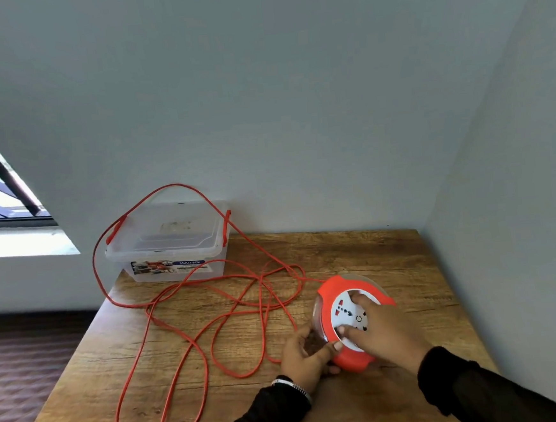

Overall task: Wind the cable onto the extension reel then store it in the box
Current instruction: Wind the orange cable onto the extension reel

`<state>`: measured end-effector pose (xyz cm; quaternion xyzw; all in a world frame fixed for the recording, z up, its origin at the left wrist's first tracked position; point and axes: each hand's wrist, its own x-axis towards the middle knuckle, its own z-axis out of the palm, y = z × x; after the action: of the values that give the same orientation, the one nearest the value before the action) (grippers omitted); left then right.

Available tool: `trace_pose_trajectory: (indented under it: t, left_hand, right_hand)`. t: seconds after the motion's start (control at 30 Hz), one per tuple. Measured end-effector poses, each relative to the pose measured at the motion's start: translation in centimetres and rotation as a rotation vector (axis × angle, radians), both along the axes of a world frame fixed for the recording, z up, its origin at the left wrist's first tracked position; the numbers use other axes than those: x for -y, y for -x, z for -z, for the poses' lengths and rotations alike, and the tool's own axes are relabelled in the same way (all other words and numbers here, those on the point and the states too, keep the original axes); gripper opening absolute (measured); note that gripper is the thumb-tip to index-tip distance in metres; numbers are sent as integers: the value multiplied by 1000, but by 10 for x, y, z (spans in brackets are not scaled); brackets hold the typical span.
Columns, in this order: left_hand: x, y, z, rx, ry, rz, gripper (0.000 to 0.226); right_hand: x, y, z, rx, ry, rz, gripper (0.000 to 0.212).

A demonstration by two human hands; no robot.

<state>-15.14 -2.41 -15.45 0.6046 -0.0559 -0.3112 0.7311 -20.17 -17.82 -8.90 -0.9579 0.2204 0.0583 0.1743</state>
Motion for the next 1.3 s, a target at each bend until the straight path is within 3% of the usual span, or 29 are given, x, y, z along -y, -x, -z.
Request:
trace_pose_trajectory:
  t: [0.07, 0.13, 0.2, 0.37, 0.43, 0.5, 0.57, 0.7, 0.87, 1.1, 1.3]
  left_hand:
    - [-1, -1, 0, 4, -4, 1, 29]
    - [-1, -2, 0, 9, -5, 4, 28]
    - [-1, -1, -1, 15, -9, 6, 27]
    - [-3, 1, 0, 58, -13, 13, 25]
    - [-4, 0, 0, 72, -13, 17, 26]
    - [-4, 0, 0, 75, 2, 26, 29]
    - [-5, -1, 0, 70, 22, 31, 33]
    - [-5, -2, -2, 61, 42, 49, 31]
    - [-7, -3, -2, 47, 38, 76, 34]
    - [-9, -7, -2, 65, 0, 180, 26]
    - [-10, -11, -3, 86, -79, 246, 34]
  right_hand:
    - [-3, -2, 0, -28, -154, 91, 88]
    - [-7, -4, 0, -15, -441, 232, 88]
    - [-13, -4, 0, 26, -743, 381, 74]
    - [-24, 2, -7, -38, -1260, 607, 36]
    - [-20, 6, -16, -105, -1302, 577, 27]
    - [-11, 12, -25, -120, -1173, 530, 23]
    - [1, 18, -32, -75, -892, 413, 19]
    - [21, 24, -39, 75, -128, -55, 43]
    - [28, 12, -39, -62, 353, -655, 52]
    - [28, -2, -42, -163, 584, -1095, 54]
    - [36, -1, -47, -364, 483, -1128, 72]
